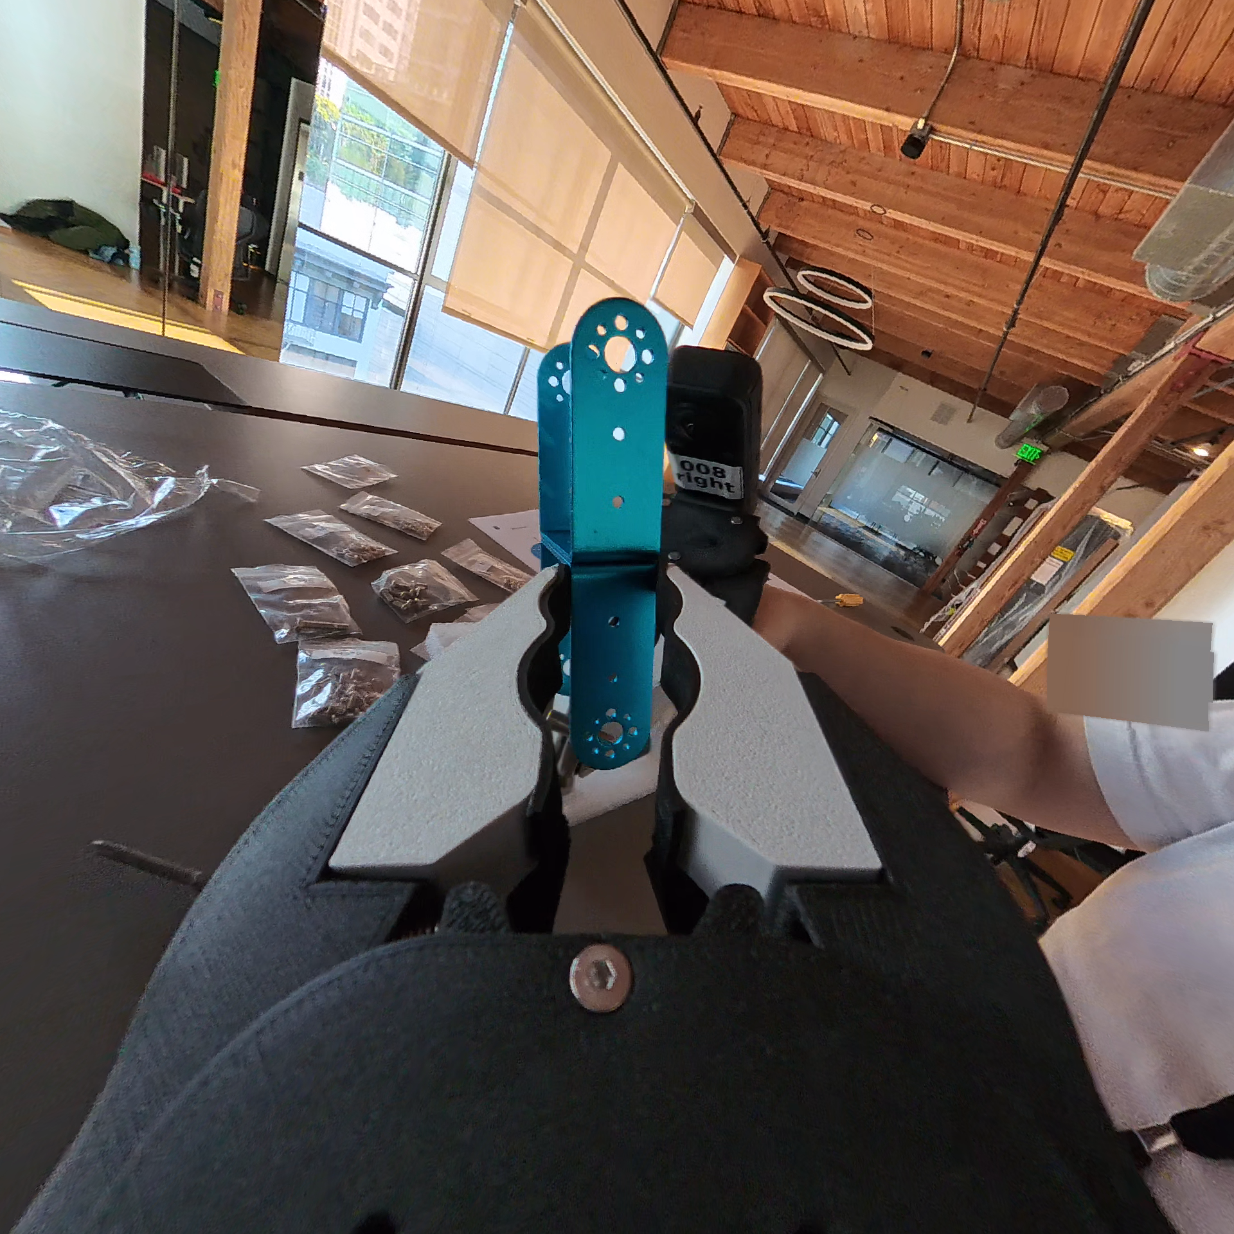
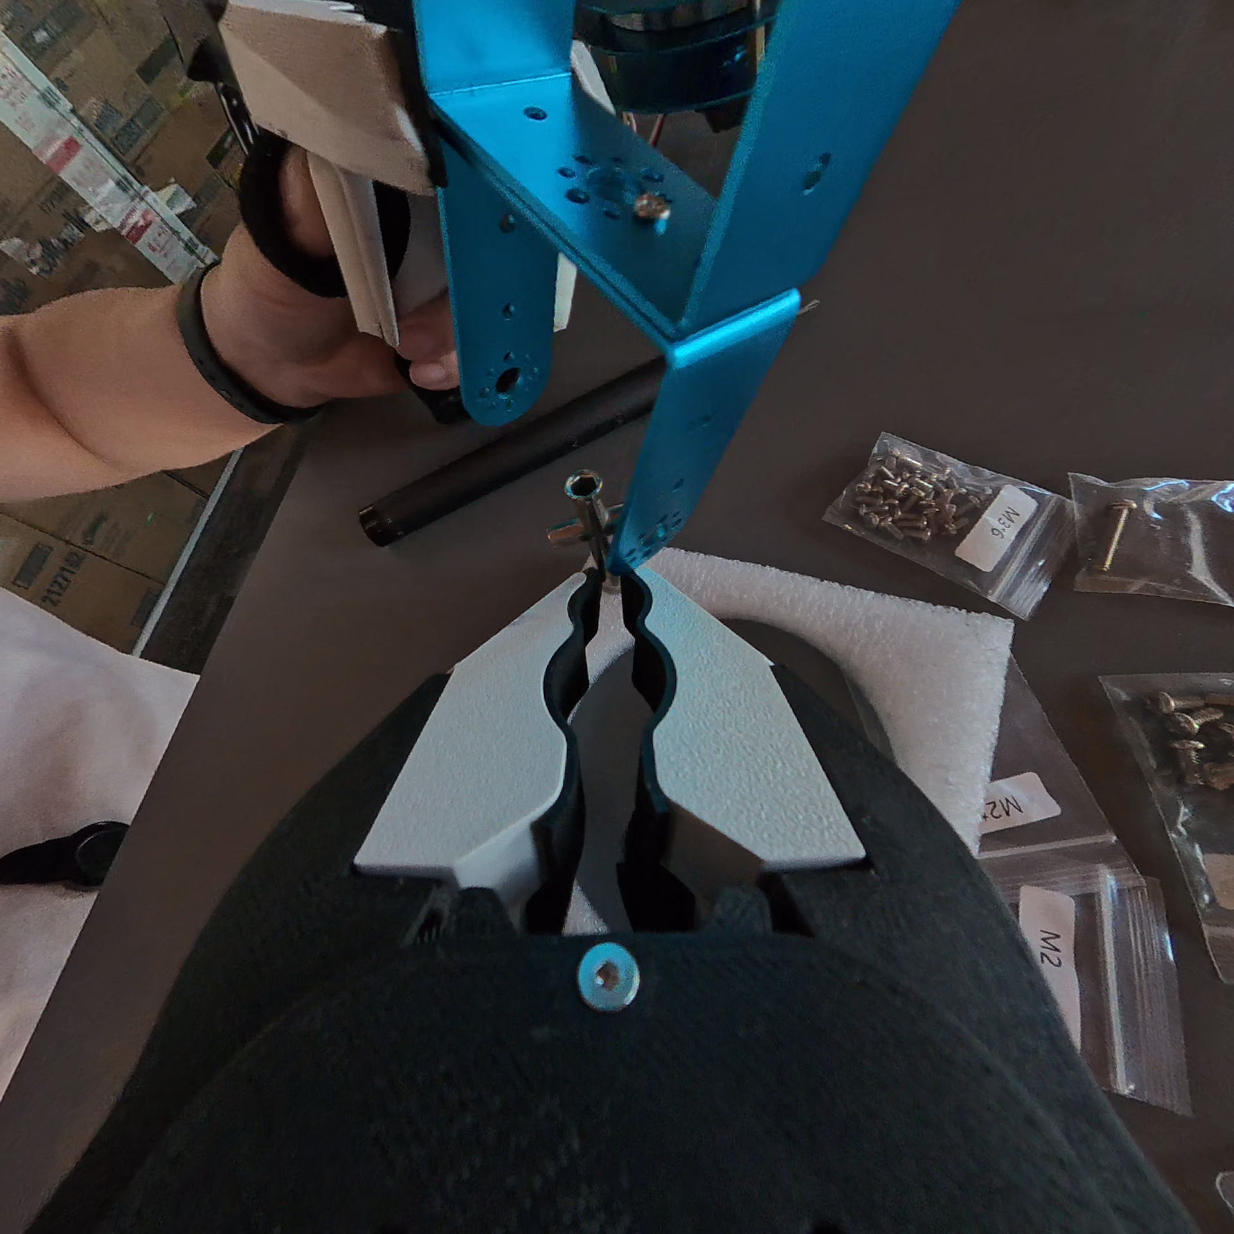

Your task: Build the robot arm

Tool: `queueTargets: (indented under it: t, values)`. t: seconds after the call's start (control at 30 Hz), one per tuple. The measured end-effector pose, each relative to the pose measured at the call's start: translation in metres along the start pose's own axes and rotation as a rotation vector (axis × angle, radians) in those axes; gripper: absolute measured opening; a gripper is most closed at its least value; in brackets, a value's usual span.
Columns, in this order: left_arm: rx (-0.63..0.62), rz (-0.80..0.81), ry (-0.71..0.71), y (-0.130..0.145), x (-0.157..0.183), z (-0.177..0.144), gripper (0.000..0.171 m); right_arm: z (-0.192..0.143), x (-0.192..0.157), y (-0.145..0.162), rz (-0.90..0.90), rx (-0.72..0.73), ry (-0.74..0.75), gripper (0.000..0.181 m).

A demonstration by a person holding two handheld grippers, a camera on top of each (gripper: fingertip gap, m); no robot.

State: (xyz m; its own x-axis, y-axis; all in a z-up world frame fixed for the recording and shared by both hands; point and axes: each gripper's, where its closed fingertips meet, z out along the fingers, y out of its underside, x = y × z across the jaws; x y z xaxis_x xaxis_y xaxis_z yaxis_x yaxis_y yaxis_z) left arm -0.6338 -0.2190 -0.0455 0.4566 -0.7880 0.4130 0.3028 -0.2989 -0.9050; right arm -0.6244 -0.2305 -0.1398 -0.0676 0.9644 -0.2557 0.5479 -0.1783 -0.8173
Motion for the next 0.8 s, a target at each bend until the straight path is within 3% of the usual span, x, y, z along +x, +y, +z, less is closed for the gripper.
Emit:
queueTargets:
  t: [0.8]
  values:
    - [0.076, -0.121, 0.052, -0.0005, -0.0005, -0.0074, 0.024, 0.0017, 0.0012, 0.0049, -0.008, -0.034, 0.015, 0.009]
